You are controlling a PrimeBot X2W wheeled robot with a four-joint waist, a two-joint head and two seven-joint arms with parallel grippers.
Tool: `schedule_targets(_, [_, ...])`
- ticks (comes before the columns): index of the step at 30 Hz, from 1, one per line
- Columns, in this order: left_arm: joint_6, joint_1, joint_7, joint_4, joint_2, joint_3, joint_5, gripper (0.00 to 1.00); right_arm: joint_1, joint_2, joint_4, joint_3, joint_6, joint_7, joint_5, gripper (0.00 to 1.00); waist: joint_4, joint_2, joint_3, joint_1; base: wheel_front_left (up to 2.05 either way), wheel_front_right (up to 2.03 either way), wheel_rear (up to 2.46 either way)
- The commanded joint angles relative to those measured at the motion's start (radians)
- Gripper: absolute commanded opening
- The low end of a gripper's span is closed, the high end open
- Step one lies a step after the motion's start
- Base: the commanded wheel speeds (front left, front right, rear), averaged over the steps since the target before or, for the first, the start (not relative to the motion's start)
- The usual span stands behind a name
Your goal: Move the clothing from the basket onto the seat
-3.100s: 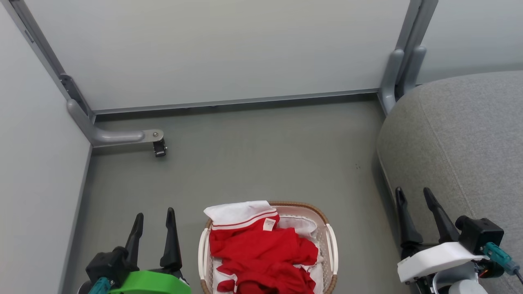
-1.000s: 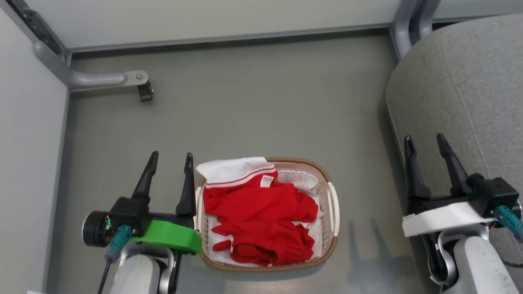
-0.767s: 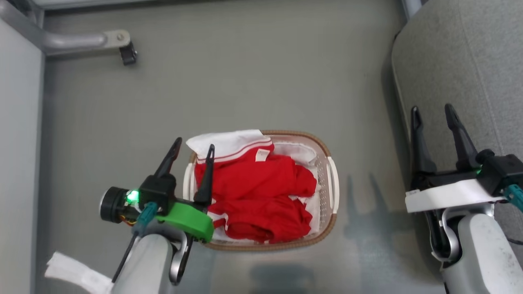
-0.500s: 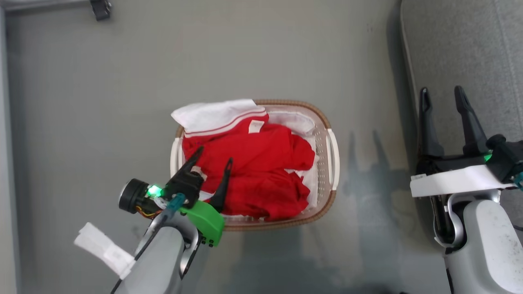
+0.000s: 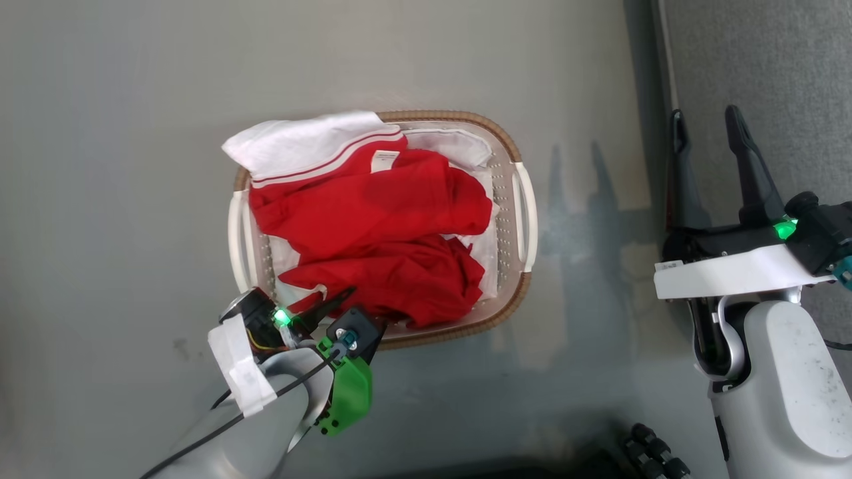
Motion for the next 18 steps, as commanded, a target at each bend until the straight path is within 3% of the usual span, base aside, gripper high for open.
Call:
schedule_targets(1, [0.001, -0.028, 0.005, 0.007, 0.013, -0.011, -0.006, 1.0, -0.012, -0.004, -0.002, 0.001, 0.0, -0.005, 0.01, 1.0, -0.027, 0.0, 0.023, -0.0001, 0.0, 0.0, 0.0])
schedule_targets(5, [0.005, -0.056, 0.025, 0.044, 0.033, -0.026, 0.004, 1.0, -0.014, -0.004, -0.002, 0.007, 0.0, -0.005, 0.026, 1.0, -0.049, 0.0, 0.035, -0.0001, 0.0, 0.0, 0.0])
schedule_targets(18, [0.083, -0.131, 0.051, 0.143, 0.027, -0.032, 0.021, 1.0, -0.024, -0.004, -0.004, 0.029, 0.0, -0.005, 0.06, 1.0, -0.091, 0.0, 0.058, -0.0001, 0.0, 0.0, 0.0])
